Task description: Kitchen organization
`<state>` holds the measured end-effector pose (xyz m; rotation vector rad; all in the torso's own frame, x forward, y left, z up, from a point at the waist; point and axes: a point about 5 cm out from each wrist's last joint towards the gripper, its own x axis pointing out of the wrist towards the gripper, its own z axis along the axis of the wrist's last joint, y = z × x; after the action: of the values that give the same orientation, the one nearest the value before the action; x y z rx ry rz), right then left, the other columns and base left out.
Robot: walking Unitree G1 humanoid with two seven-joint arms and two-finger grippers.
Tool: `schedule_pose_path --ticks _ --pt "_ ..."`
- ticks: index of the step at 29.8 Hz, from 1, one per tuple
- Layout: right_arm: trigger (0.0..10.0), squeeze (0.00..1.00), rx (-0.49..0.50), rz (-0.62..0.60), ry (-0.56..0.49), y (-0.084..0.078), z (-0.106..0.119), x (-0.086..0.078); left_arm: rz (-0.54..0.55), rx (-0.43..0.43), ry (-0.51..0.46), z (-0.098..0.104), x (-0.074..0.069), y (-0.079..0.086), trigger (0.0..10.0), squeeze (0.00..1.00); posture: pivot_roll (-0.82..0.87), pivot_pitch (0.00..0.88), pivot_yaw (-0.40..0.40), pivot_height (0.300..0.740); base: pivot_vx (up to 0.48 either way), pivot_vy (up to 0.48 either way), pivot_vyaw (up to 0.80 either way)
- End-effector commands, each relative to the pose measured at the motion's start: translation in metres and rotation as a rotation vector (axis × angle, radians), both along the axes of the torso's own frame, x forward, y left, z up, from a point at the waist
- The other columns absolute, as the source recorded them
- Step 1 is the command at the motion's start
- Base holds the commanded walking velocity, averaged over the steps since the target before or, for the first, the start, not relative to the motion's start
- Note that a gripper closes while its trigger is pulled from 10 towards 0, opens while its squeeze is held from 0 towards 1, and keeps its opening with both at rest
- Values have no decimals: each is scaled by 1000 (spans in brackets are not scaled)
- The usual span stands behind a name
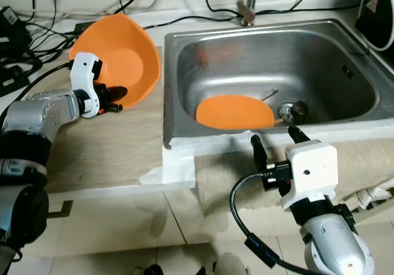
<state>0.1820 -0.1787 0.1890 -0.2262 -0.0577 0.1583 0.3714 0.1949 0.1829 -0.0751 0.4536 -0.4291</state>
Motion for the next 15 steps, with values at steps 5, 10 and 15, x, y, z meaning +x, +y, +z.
schedule_pose_path --ticks 5,10,15 --pt "10000 0 11 55 -5 3 -2 10 25 19 274 -53 -39 1 10000 0 -126 100 40 732 0 0 0" --pt "10000 0 16 94 -9 6 -4 21 28 5 265 -45 -58 -3 10000 0 -92 90 25 732 0 0 0" --pt "10000 0 15 101 -10 7 -5 25 23 -1 246 -36 -64 -7 10000 0 -82 88 21 732 0 0 0"
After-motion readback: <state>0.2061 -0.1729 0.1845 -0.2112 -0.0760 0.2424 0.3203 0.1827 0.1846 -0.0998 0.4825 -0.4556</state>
